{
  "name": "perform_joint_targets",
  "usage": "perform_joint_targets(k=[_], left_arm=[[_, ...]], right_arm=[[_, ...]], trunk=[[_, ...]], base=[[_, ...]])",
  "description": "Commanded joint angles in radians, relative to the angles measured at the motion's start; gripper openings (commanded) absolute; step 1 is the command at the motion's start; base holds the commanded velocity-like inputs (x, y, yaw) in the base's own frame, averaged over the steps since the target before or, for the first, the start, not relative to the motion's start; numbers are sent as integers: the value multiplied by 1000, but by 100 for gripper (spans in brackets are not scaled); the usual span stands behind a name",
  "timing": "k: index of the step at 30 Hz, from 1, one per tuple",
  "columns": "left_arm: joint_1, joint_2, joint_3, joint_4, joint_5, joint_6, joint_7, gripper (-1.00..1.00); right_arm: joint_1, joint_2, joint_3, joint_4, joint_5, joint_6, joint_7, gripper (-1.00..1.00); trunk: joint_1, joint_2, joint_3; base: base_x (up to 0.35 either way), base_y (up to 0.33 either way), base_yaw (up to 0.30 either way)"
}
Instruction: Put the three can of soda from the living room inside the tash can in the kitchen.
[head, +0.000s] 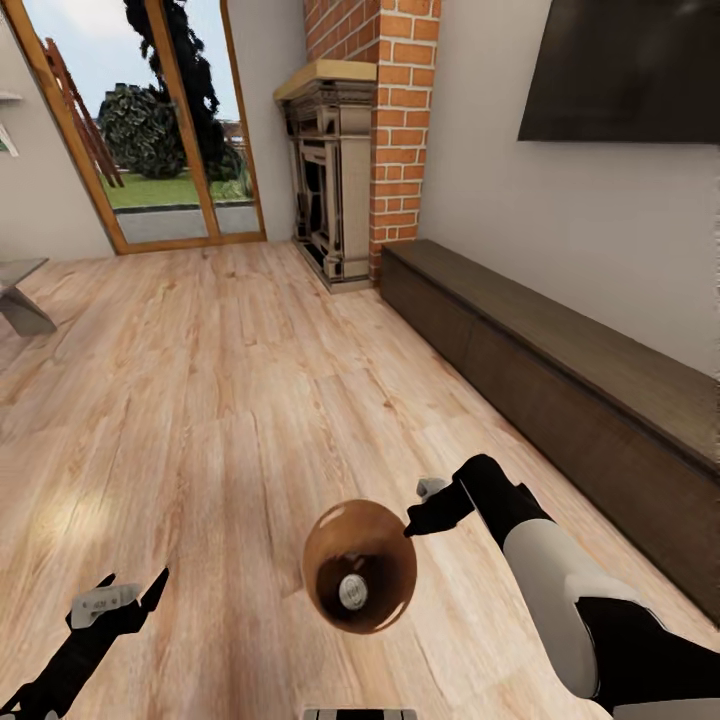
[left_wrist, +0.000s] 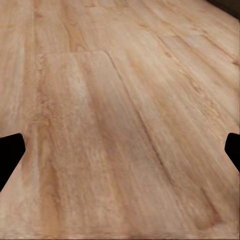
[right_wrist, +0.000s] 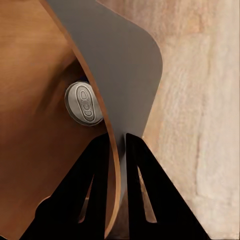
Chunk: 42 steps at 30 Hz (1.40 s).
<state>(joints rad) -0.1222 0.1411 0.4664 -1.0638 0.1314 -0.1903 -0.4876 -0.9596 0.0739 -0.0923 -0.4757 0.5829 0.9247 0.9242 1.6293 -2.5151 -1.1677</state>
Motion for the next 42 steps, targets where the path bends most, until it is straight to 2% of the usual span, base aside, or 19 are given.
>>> perform_joint_targets(k=[1, 3, 5, 11, 21, 42], left_arm=[[0, 0, 0, 2, 0, 0, 0, 100], [0, 0, 0, 5, 0, 0, -1, 100], [0, 0, 0, 6, 0, 0, -1, 100], [-1, 3, 0, 10, 1, 5, -4, 100], [-1, 8, 0, 29, 4, 14, -2, 100], [-1, 8, 0, 28, 9, 11, -3, 100]], right_arm=[[0, 0, -2, -1, -27, 34, 5, -100], [-2, -3, 0, -4, -26, 108, 20, -100], [-4, -5, 2, -4, -24, 123, 38, -100], [-9, -11, 3, 1, -22, 123, 64, -100], [-11, -33, 3, 8, -21, 123, 70, -100], [-11, -36, 3, 7, -18, 123, 70, -100]], trunk=[[0, 0, 0], [0, 0, 0], [0, 0, 0], [0, 0, 0], [0, 0, 0], [0, 0, 0]], base=[[-325, 0, 0], [-325, 0, 0], [-325, 0, 0], [-235, 108, 0], [76, 274, 0], [50, 311, 0]])
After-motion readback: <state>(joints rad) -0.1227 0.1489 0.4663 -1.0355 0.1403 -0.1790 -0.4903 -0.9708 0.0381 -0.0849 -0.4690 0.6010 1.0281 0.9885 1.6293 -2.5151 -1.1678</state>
